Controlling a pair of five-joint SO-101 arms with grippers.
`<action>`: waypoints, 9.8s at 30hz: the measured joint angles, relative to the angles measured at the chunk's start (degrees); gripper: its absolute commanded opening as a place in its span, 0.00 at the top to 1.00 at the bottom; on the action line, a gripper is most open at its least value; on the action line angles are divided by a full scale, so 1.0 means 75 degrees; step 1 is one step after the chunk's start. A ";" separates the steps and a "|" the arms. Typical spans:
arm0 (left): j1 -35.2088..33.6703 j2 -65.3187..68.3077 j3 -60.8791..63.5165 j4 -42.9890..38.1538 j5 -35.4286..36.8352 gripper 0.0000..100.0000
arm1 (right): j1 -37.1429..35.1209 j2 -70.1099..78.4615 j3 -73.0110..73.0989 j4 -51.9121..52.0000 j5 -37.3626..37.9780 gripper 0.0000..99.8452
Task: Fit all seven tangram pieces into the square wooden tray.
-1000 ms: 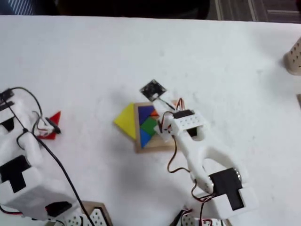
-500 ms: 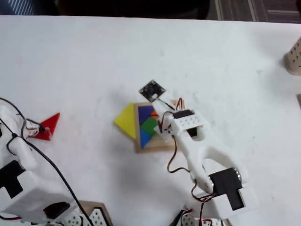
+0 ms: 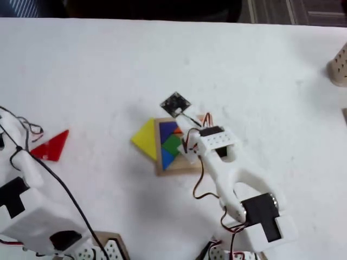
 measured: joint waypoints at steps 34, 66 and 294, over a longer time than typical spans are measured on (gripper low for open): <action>0.0621 0.2321 -0.2555 0.1102 -0.0246 0.74 | -0.0070 0.0000 0.0000 0.0094 0.0527 0.98; 0.2766 0.2872 -0.4595 0.1817 -0.2098 0.62 | -0.0070 0.0000 0.0000 0.0094 0.0551 0.98; 0.0973 0.1887 -0.5263 0.5462 -0.6295 0.98 | -0.0070 0.0000 -0.0012 0.0094 0.0551 0.98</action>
